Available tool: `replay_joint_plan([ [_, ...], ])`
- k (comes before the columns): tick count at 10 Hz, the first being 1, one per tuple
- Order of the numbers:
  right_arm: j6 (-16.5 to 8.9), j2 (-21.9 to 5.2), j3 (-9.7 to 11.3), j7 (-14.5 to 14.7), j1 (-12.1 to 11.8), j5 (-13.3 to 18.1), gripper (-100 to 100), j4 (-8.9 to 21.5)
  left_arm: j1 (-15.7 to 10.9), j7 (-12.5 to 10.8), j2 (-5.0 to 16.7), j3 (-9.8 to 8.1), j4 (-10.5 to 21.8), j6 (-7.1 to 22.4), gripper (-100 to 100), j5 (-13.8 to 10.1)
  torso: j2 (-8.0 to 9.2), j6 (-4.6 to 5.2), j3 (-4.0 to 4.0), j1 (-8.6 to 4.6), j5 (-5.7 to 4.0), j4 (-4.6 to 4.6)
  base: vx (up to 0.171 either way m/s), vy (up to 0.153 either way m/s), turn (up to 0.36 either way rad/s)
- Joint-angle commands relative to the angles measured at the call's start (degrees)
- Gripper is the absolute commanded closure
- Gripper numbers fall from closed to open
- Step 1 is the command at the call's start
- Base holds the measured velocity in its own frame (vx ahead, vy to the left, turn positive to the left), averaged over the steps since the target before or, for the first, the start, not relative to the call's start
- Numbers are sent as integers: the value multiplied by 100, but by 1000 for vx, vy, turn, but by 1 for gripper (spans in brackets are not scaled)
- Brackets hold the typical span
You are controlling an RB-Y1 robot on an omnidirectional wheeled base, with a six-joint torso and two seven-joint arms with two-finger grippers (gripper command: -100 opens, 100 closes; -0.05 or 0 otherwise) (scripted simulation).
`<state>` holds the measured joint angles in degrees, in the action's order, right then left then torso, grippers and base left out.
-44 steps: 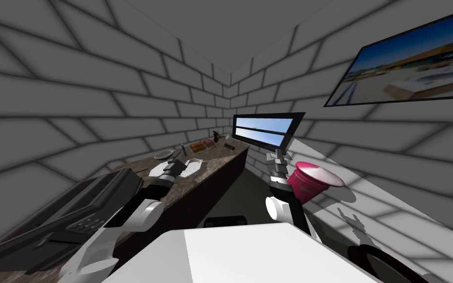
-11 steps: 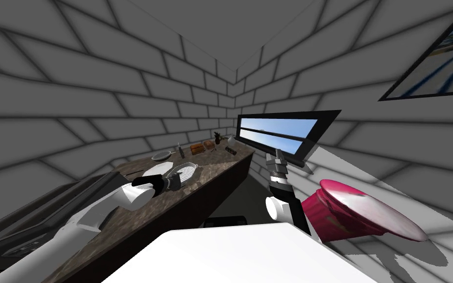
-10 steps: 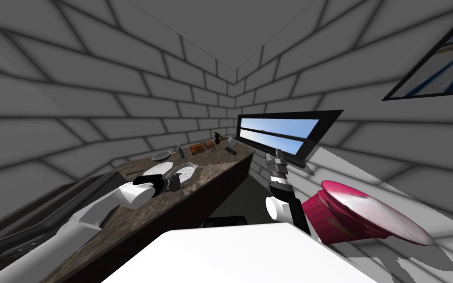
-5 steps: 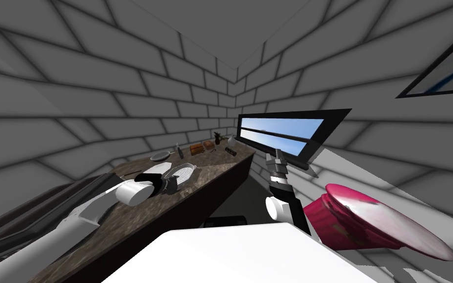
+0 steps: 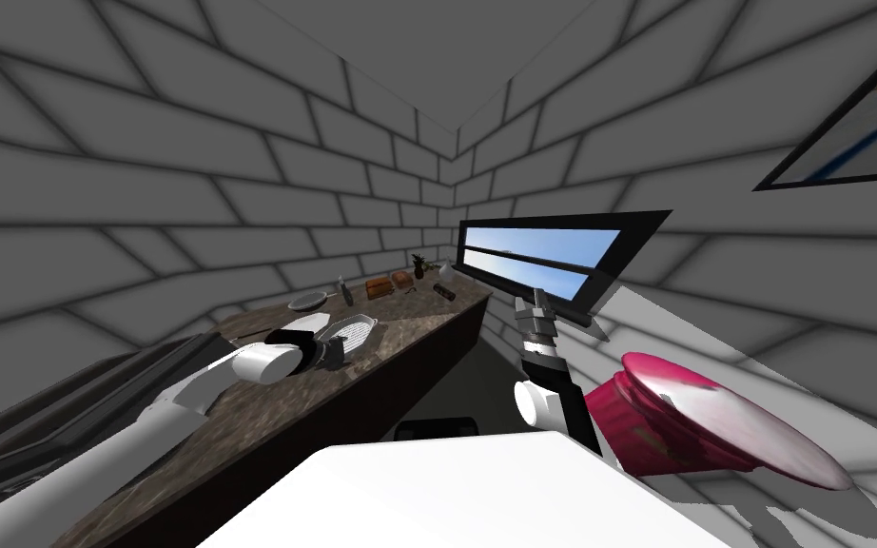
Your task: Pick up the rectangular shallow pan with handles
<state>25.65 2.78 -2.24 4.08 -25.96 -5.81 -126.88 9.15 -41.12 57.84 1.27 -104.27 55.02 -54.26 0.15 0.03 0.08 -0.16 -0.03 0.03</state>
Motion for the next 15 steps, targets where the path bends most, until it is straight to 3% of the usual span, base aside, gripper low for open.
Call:
replay_joint_plan([
  [1,0,0,0,0,0,0,0,0,-184,212,-29,70,286,-23,-100,-61,0,0,0,0,0,0,-45,-48,-13],
  [2,0,0,0,0,0,0,0,0,-184,212,-29,70,434,-23,-100,-61,0,-1,0,1,0,0,-20,-16,2],
  [3,0,0,0,0,0,0,0,0,-502,489,-41,168,663,-79,-100,-285,-6,-2,-3,11,2,-1,-46,-44,-20],
  [5,0,0,0,0,0,0,0,0,-508,575,-41,168,983,-79,-100,-285,-2,-2,0,3,0,0,-26,-31,-7],
  [6,0,0,0,0,-1,0,0,0,-782,844,-52,266,1164,-134,-100,-509,-7,-3,-4,12,2,-1,-37,-40,-18],
  [7,0,0,0,0,0,0,0,0,-833,938,-52,266,1308,-134,-100,-509,-4,0,-2,5,1,-1,-49,-41,-15],
  [9,0,0,0,0,-1,0,0,0,-833,938,-52,266,1542,-134,-100,-509,-5,-3,-2,11,1,-1,-10,-13,3],
  [10,0,-1,-1,0,-1,0,0,0,-1152,1231,-64,364,1799,-190,-100,-733,-12,-3,-6,17,3,-2,-35,-29,-25],
  [12,0,0,0,0,0,0,0,0,-1158,1301,-64,364,2095,-190,-100,-733,-2,-2,-1,4,0,0,-31,-37,-6],
  [13,0,0,0,0,-1,0,0,0,-1424,1561,-75,462,2272,-246,-100,-957,-6,-3,-3,9,1,-1,-35,-43,-15],
  [15,0,0,0,0,0,0,0,0,-1483,1665,-75,462,2572,-246,-100,-957,-4,-2,-2,2,-1,0,-27,-35,-9],
])
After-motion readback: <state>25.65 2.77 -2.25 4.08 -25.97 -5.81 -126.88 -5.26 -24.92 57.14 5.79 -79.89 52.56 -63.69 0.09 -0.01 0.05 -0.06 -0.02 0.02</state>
